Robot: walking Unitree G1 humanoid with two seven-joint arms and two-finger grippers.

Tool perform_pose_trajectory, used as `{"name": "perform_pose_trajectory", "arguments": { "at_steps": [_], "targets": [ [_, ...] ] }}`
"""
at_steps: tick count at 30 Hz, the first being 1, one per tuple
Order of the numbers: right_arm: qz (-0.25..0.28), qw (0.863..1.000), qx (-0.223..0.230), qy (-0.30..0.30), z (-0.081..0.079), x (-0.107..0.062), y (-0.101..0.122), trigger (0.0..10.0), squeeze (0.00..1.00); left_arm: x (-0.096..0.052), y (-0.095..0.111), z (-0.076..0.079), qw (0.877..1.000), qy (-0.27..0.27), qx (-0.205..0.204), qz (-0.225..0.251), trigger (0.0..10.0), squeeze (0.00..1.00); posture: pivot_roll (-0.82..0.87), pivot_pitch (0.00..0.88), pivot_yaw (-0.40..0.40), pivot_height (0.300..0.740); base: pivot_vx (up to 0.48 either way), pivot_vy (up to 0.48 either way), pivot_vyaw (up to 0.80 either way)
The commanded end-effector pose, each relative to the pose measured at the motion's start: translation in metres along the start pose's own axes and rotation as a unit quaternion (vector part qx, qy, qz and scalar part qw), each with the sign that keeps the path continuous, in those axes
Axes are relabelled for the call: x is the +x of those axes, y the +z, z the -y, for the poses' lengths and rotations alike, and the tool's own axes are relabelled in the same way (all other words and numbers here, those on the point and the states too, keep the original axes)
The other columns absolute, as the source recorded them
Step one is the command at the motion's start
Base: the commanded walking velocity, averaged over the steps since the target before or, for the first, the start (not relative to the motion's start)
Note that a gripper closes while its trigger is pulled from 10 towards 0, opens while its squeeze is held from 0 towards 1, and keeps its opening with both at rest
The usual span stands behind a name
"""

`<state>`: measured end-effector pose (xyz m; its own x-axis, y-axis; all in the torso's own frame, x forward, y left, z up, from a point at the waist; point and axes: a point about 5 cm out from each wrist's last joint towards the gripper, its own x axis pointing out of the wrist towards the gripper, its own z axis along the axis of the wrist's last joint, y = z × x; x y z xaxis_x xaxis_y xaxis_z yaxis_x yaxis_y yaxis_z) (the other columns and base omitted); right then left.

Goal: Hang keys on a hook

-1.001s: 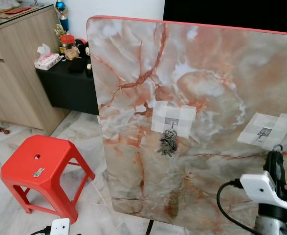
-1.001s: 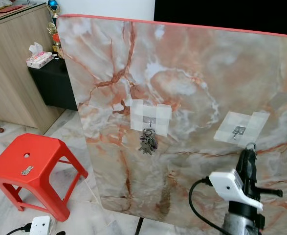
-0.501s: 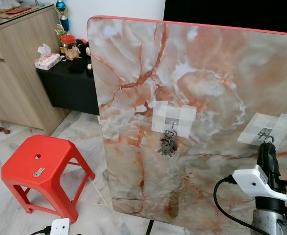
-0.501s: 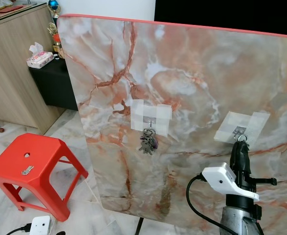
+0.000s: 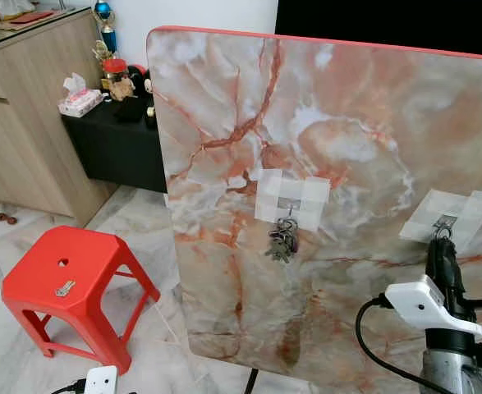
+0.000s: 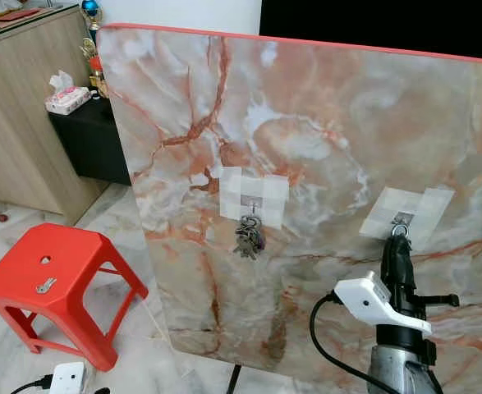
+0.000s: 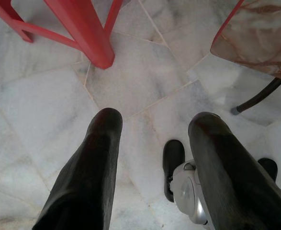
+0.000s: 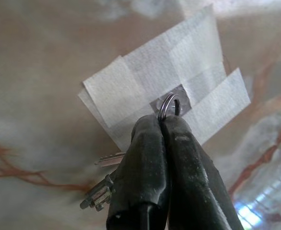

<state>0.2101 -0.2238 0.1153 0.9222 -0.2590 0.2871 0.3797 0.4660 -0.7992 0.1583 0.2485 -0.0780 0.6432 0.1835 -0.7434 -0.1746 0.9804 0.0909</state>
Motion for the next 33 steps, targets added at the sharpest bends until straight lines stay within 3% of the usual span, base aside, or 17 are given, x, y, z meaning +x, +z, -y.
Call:
{"name": "perform_pose_trajectory", "arguments": {
  "at_steps": [1, 20, 33],
  "targets": [
    [0.001, 1.0, -0.008, 0.007, -0.0002, 0.0018, -0.0006, 10.0, 0.0, -0.0013, -0.0055, -0.0003, 1.0, -0.001, 0.0, -0.013, 10.0, 0.0, 0.06, 0.0, -0.053, 0.74, 0.0, 0.0, 0.0],
    [-0.021, 0.999, -0.031, 0.016, 0.0008, 0.0068, -0.0068, 10.0, 0.0, -0.0015, -0.0061, -0.0006, 1.0, -0.001, 0.0, -0.014, 10.0, 0.0, 0.06, 0.0, -0.055, 0.74, 0.0, 0.0, 0.0],
    [-0.025, 0.999, -0.022, 0.037, -0.0051, 0.0067, -0.0035, 10.0, 0.0, -0.0014, -0.0058, -0.0007, 1.0, 0.0, 0.0, -0.013, 10.0, 0.0, 0.06, 0.0, -0.055, 0.74, 0.0, 0.0, 0.0]
  ]
}}
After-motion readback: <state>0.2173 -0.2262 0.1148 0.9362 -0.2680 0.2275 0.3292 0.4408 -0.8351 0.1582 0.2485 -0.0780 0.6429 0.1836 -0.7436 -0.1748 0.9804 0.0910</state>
